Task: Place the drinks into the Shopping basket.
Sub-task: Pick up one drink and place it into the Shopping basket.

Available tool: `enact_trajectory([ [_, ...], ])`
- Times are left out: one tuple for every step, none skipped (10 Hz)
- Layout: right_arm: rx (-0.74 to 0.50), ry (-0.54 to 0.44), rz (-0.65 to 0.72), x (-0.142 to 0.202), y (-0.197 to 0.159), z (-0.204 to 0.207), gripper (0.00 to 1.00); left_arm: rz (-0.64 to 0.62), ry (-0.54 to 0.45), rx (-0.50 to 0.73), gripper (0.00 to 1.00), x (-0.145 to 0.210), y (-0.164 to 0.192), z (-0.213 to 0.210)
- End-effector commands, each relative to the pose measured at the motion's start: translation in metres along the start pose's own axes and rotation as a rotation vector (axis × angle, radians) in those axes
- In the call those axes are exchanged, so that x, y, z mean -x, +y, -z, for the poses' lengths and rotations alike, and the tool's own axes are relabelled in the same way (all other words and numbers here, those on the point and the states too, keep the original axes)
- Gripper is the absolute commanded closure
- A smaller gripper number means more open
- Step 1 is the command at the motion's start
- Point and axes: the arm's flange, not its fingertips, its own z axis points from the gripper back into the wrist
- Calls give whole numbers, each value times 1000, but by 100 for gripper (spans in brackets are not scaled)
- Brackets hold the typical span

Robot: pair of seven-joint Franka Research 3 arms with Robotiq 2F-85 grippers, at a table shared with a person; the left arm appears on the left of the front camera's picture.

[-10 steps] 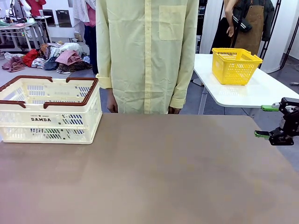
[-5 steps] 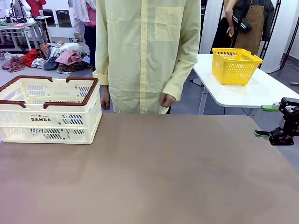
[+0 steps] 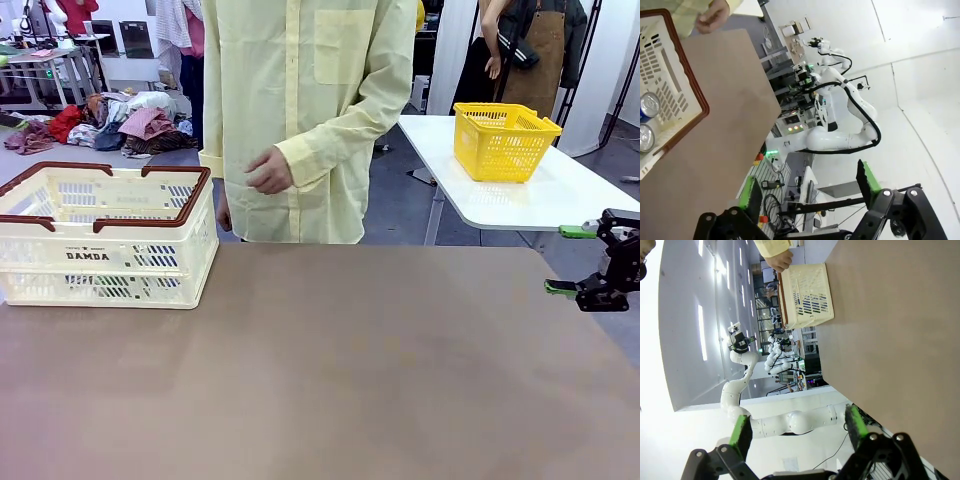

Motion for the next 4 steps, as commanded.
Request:
enact_trajectory([
  [-10, -12, 5, -1, 4, 1, 0, -19, 3, -11, 0, 8, -3, -3],
  [-10, -12, 5, -1, 4, 1, 0, -19, 3, -11, 0, 8, -3, -3],
  [-10, -12, 5, -1, 4, 1, 0, -19, 3, -11, 0, 8, -3, -3],
  [-10, -12, 5, -1, 4, 1, 0, -19, 3, -11, 0, 8, -3, -3],
])
